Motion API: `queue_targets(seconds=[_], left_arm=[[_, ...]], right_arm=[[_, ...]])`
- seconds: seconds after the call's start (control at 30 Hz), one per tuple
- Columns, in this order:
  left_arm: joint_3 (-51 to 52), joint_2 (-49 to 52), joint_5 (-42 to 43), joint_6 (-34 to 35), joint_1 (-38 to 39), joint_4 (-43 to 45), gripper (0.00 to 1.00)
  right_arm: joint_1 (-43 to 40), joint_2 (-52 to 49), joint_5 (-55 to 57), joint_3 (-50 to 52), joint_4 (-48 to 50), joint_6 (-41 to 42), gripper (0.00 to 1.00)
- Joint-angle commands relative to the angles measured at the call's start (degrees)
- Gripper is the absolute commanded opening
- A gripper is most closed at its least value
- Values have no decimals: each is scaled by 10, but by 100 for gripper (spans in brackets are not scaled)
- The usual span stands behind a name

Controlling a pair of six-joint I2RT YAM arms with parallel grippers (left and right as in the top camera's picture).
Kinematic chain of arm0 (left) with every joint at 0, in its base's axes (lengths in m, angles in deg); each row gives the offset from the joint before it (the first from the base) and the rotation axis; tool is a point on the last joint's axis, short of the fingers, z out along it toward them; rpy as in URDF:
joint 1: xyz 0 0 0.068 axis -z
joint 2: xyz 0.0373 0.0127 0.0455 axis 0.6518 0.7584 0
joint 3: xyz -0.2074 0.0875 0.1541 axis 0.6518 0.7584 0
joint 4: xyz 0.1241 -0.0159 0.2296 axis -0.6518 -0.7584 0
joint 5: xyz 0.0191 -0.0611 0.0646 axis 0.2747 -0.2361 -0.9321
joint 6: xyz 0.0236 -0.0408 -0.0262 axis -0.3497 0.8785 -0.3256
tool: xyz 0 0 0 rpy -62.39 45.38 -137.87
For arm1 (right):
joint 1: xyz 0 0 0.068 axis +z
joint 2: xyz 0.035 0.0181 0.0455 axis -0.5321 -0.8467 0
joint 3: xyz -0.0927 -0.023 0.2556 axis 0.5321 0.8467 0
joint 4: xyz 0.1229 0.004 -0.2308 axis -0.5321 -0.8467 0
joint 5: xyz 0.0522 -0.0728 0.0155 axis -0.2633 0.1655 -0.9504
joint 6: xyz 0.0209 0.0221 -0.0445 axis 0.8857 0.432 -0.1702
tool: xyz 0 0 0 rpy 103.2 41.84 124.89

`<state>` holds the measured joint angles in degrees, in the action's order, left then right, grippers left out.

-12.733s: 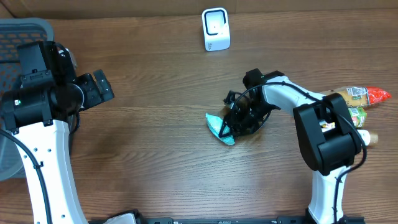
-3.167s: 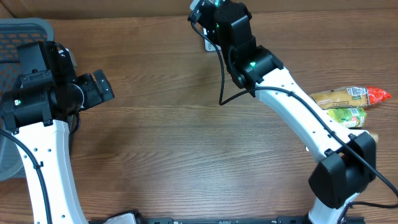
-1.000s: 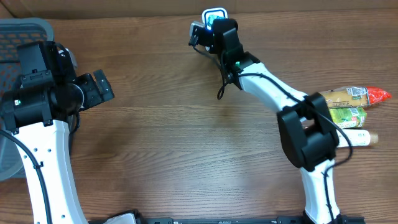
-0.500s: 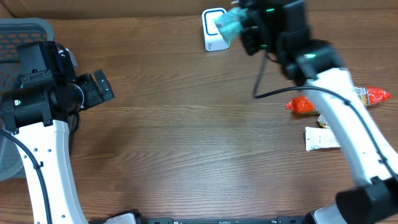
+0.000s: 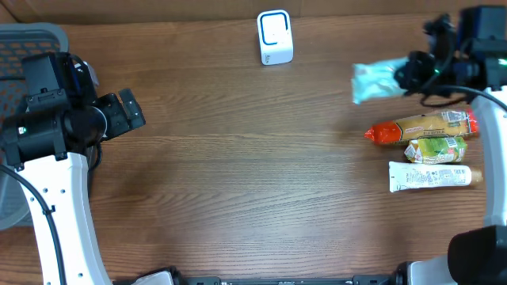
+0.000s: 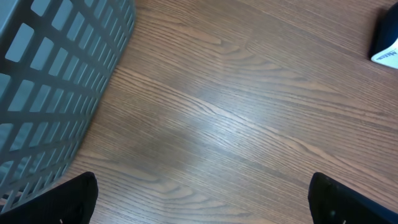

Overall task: Scan the item barcode
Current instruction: 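Carry the tissue pack right and lower it onto the item pile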

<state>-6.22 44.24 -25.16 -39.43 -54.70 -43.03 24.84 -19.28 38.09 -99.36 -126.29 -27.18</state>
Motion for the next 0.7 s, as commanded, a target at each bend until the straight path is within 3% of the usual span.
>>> queue_targets(seconds=[0.0,0.2,0.33,0.43,0.47,0.5,0.67], left_arm=[[-9,3,2,-11,-2,1,100],[-9,3,2,-11,-2,1,99],[-9,3,2,-11,-2,1,99],[-9,3,2,-11,-2,1,100],[-9,3,2,-11,-2,1,100],[-9,3,2,-11,-2,1,100],[-9,3,2,-11,-2,1,99]], right_arm=[[-42,3,48,61,6,12,4],[-117,3,67,162,43,41,4],[-167,3,67,178,40,54,4],[-192,3,56,178,32,54,41],[-196,3,56,178,28,54,59],[-198,3,56,178,23,54,85],[-194,3,21,174,20,53,95]])
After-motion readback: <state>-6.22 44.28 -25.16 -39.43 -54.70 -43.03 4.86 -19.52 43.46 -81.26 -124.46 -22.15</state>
